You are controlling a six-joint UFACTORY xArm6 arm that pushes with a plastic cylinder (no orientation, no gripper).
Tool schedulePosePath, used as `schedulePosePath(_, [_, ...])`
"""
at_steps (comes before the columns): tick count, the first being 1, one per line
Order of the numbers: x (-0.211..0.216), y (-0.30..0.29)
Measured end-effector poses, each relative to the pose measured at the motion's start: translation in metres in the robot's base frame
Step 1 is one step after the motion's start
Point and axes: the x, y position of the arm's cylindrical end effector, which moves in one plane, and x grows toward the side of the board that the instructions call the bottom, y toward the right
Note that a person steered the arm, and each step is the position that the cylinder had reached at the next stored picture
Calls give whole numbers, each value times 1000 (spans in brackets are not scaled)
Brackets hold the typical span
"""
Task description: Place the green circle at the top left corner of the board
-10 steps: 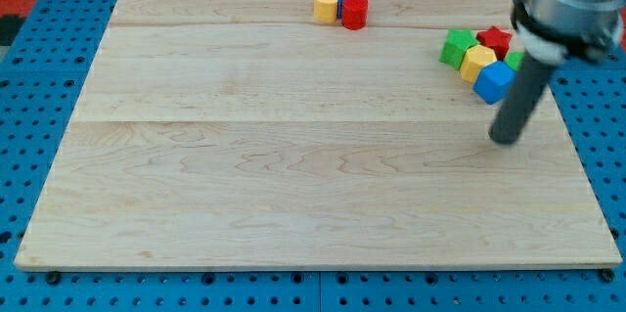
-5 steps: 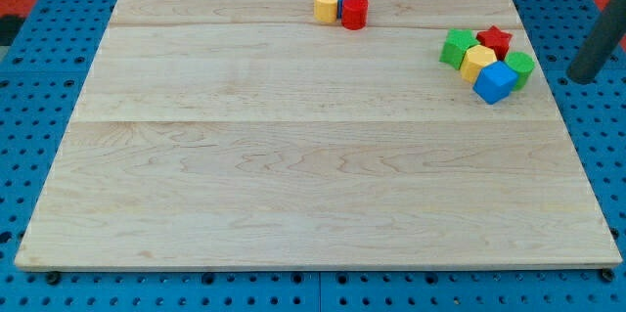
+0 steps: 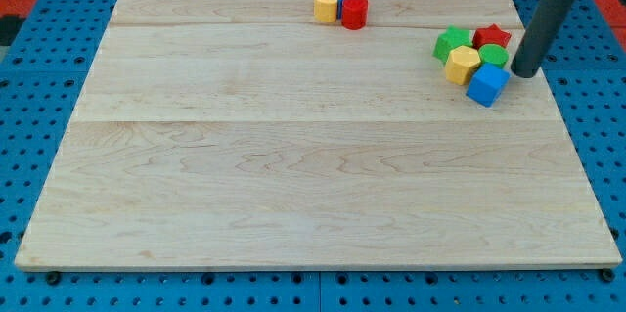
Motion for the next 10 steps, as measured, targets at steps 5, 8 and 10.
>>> schedulePosePath(5, [-9, -147])
schedulePosePath(8, [-50, -160])
schedulePosePath(10, [-65, -197])
